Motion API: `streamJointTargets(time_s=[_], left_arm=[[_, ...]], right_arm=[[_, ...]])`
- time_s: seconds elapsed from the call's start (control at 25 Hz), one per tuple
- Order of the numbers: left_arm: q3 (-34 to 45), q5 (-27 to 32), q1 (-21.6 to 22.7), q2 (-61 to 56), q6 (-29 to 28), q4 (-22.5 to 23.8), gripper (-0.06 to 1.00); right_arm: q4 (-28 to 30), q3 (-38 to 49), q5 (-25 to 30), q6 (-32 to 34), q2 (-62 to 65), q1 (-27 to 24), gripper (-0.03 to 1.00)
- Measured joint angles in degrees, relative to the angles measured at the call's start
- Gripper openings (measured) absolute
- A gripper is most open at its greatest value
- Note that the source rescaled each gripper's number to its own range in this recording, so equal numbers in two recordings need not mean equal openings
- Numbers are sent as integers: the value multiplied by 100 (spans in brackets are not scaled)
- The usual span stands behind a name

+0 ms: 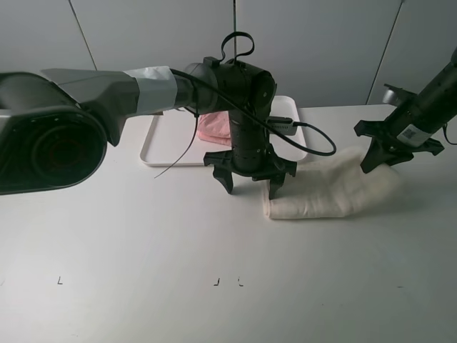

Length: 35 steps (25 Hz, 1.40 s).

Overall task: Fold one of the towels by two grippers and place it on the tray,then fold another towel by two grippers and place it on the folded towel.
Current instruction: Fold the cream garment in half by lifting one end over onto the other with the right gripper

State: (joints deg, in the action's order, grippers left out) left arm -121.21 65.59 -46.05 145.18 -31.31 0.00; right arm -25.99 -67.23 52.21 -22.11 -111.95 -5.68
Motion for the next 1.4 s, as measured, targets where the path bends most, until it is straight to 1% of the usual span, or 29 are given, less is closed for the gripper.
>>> streamJointTargets(time_s=[0.2, 0.4, 0.52, 0.64, 0.76, 0.88, 0.96, 1.04, 1.12, 1.28, 1.4], left_arm=[[0, 0, 0, 0, 92, 0, 99], [0, 11, 0, 0, 204, 0, 99], [0, 34, 0, 0, 254, 0, 99], [0, 34, 0, 0, 273, -32, 99], [0, 80, 62, 4, 277, -197, 99], [0, 139, 177, 4, 287, -385, 99], [0, 193, 241, 4, 299, -462, 99], [0, 247, 277, 4, 299, -463, 99], [0, 274, 302, 4, 318, -463, 99], [0, 301, 321, 4, 390, -463, 99], [0, 301, 321, 4, 410, -463, 99]], right_arm=[[-614, 0, 507, 0, 188, 0, 7], [-844, 0, 1131, -12, 251, 0, 7], [-1111, 0, 1492, -101, 270, 0, 7], [-1441, 10, 1604, -113, 273, 0, 7], [-1720, 153, 1380, -113, 273, 22, 7], [-1887, 428, 927, -202, 273, 168, 7], [-2227, 612, 640, -395, 273, 260, 7], [-2755, 791, 425, -681, 273, 360, 7], [-3101, 924, 185, -895, 273, 458, 7], [-3440, 1192, -371, -1066, 273, 689, 7], [-3911, 1293, -581, -1359, 258, 830, 7]])
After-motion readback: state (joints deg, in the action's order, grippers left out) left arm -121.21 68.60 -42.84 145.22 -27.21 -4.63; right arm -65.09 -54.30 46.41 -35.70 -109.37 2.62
